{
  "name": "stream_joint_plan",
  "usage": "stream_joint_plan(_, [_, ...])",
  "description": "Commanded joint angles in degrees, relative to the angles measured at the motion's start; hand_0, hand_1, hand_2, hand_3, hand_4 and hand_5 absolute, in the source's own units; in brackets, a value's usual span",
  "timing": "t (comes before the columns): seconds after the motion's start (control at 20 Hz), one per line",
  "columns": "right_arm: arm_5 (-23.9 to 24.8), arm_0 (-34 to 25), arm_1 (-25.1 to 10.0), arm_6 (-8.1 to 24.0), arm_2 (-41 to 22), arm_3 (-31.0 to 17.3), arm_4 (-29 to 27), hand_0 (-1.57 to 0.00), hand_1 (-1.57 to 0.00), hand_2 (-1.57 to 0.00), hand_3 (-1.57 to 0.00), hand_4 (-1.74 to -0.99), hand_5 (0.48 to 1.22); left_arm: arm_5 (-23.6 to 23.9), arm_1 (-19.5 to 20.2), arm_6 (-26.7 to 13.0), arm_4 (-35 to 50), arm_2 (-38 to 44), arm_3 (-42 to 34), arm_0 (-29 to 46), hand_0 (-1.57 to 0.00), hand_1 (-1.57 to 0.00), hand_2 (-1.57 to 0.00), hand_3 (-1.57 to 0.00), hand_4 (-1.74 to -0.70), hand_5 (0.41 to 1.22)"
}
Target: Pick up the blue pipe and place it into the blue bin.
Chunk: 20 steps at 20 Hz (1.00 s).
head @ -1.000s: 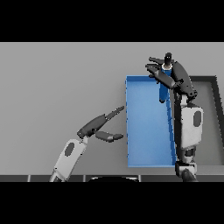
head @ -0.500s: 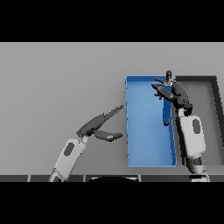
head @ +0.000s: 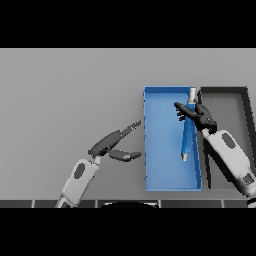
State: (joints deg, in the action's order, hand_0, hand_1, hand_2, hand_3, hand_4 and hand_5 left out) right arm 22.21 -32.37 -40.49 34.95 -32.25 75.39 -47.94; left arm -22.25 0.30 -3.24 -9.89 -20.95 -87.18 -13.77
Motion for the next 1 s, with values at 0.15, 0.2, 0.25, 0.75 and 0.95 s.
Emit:
stream_joint_plan(0.15, [-4.76, -5.27, -5.69, 0.00, -10.14, 1.05, 2.99, -0.28, -0.27, -0.26, -0.08, -1.250, 0.962, 0.00, 0.27, 0.48, 0.39, 0.27, -0.44, 0.63, 0.00, 0.00, 0.00, 0.00, -0.93, 0.494])
stream_joint_plan(0.2, [-6.33, -6.81, -6.85, 0.00, -12.15, 0.90, 2.51, -0.23, -0.21, -0.21, -0.06, -1.233, 0.913, -0.18, 0.26, 0.37, 0.39, 0.06, -0.53, 0.66, 0.00, 0.00, 0.00, 0.00, -0.93, 0.496])
stream_joint_plan(0.25, [-7.54, -7.54, -7.51, 0.00, -13.87, 0.86, 2.46, -0.18, -0.17, -0.16, -0.05, -1.219, 0.870, -0.17, 0.20, -0.06, 0.48, 0.25, -0.44, 0.07, 0.00, 0.00, 0.00, 0.00, -0.93, 0.495])
stream_joint_plan(0.75, [-10.56, -11.53, -10.87, -0.80, -22.62, 0.86, 1.27, -0.02, -0.02, -0.02, 0.00, -1.084, 0.714, -0.39, 0.83, -0.37, 0.93, 0.74, -0.68, 0.37, 0.00, 0.00, 0.00, 0.00, -0.93, 0.495])
stream_joint_plan(0.95, [-11.65, -11.81, -11.15, -1.06, -22.64, 1.49, 1.00, -0.02, -0.02, -0.02, 0.00, -1.084, 0.714, -0.17, 0.67, 0.77, 0.23, 0.75, 1.26, 0.05, 0.00, 0.00, 0.00, 0.00, -0.93, 0.495])
